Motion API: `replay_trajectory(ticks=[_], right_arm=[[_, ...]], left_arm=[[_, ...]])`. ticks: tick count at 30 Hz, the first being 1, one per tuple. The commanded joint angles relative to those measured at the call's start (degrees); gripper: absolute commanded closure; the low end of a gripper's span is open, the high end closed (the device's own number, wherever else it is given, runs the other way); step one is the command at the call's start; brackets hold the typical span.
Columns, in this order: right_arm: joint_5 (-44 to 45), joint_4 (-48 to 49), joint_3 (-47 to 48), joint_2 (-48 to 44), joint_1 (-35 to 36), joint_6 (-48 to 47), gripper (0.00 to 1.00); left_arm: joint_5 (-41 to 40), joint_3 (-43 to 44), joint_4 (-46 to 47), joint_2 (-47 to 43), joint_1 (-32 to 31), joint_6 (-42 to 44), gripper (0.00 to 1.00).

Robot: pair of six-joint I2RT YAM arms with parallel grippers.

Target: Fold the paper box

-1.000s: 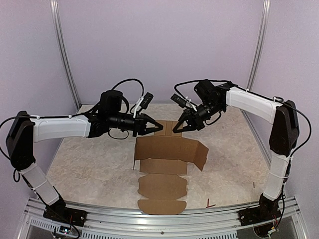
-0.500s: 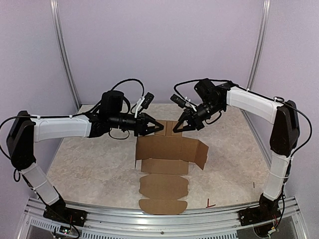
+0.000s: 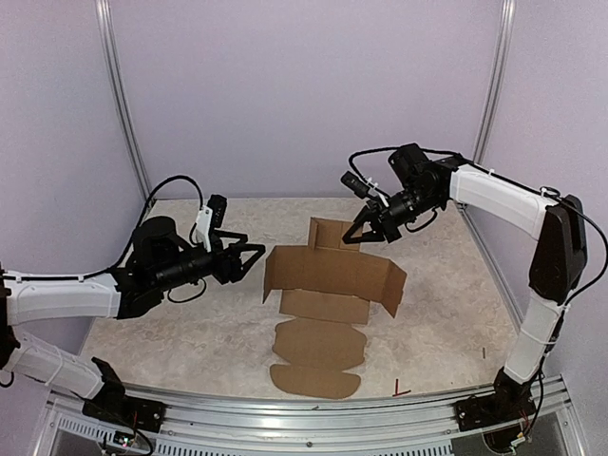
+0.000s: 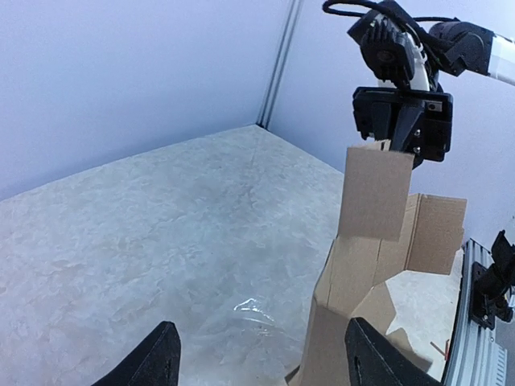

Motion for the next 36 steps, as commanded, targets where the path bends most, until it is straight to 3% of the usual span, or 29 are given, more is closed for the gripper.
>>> replay_trajectory(ticks=[1,7,19,23,30,32,36], right_arm=[[-2.86,5.42,-2.78,-3.61,-2.73,5.17,1.00],[-9.29,9.72,-4.63,-4.43,-6.07,10.49,1.00],[-10.16,14.97,-8.80,-8.48,-7.06,14.92,1.00],[-9.96,16.10,-9.93,-8.95,-7.45,15.73,1.00],[-9.01,18.37,-11.38,-8.89,-8.11,17.52,1.00],[-8.35,17.59,-11.28,-8.77,-8.26,17.08,0.90],[-6.23,9.12,-7.13,-8.07,-8.23,10.24,0.57]], left_arm=[[-9.91,-10.92,10.75,-3.03,-1.12,-7.11,0.31],[-9.68,-17.28,24.09,2.87,-2.83,-12.65,0.31],[3.60,-7.08,43.82,27.38,-1.98,-22.22,0.35],[8.99,-5.65,51.08,32.49,-1.08,-25.80,0.50],[13.56,-4.97,58.56,37.65,-0.66,-29.64,0.88],[13.99,-4.83,59.03,38.23,-0.50,-29.70,0.94],[15.35,-5.18,58.41,37.84,0.70,-29.27,1.00]])
